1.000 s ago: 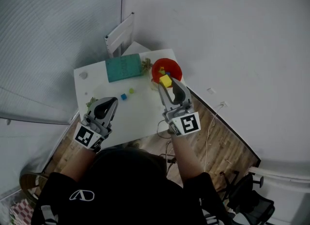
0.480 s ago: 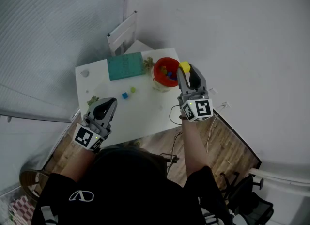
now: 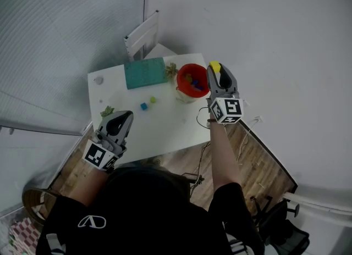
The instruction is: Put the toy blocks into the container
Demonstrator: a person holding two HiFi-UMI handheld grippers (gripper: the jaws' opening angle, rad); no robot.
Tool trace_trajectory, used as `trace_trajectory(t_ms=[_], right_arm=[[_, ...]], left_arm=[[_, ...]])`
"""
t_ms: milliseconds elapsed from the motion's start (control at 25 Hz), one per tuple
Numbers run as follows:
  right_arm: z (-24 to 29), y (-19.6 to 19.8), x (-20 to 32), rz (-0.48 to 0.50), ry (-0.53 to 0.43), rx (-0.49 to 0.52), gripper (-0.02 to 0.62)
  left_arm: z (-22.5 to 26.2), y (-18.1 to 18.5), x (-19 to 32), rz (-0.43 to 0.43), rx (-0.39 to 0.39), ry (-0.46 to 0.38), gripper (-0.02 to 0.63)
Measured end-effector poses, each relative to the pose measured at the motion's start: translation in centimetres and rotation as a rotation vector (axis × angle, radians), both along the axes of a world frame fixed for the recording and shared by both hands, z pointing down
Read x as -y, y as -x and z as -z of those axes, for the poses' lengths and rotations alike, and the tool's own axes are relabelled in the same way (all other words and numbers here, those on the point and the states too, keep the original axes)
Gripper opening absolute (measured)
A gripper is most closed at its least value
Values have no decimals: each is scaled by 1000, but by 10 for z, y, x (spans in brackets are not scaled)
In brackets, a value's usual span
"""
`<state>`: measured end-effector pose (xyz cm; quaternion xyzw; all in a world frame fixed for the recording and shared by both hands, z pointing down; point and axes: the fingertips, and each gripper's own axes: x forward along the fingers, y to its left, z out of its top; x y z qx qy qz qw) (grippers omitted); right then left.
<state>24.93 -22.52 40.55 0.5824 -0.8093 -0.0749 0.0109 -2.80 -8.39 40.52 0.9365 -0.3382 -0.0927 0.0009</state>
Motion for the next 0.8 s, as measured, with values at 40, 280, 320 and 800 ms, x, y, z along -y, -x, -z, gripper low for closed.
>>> trace_trajectory(t_ms=[40, 280, 320, 800], right_arm=[[-1, -3, 4, -6, 3, 1, 146], [-39, -17, 27, -33, 97, 9, 146], [-50, -19, 31, -39, 123, 14, 146], [-183, -22, 61, -35, 483, 10, 146]], left_arm=[[0, 0, 0, 2, 1, 1, 5], [-3, 6, -3, 20, 10, 12, 5], [-3, 7, -3, 23, 12, 14, 5], [-11, 18, -1, 45, 24, 29, 5]])
